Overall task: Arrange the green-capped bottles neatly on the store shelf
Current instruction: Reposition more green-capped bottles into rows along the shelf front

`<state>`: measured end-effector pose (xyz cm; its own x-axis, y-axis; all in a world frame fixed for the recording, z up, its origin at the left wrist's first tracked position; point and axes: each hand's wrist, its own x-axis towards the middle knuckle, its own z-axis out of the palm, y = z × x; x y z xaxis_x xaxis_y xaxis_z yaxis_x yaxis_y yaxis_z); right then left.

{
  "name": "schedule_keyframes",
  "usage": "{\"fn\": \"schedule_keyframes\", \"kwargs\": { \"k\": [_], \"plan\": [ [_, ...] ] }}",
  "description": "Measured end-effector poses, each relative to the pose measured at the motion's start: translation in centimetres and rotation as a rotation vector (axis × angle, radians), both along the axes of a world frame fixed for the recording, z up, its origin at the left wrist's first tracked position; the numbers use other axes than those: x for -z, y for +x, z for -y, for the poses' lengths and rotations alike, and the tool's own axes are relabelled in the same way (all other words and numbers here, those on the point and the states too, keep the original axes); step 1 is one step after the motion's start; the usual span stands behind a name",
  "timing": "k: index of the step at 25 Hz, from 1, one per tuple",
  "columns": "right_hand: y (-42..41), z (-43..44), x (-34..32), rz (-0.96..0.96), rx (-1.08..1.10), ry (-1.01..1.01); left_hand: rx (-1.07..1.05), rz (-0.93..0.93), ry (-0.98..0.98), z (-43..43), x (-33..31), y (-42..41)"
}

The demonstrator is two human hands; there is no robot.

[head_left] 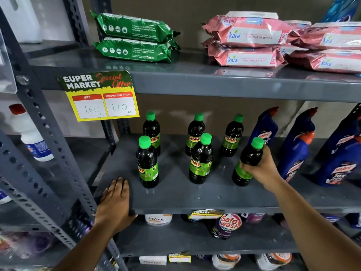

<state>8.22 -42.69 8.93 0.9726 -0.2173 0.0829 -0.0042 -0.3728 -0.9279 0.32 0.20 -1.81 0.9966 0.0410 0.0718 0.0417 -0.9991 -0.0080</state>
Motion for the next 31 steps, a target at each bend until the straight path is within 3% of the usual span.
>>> {"fn": "schedule_keyframes", "kwargs": {
  "k": [5, 9, 17, 31],
  "plan": [
    [-0.3, 0.2, 1.4, 0.039, 0.076, 0.038, -0.009, -0.014, 0.027, 0.1, 0.0, 0.0],
    [-0.2, -0.2, 2.2, 0.003, 0.009, 0.087, -0.014, -0.033, 0.040, 0.2, -0.2, 0.0],
    [-2.0, 0.1, 4.7, -0.055, 0.079, -0.086, -0.014, -0.038, 0.015, 0.3, -0.4, -0.1],
    [-5.0, -1.1, 6.2, -0.019, 0.190, -0.058, -0.007, -0.008, -0.001, 0.1, 0.0, 0.0]
  ]
}}
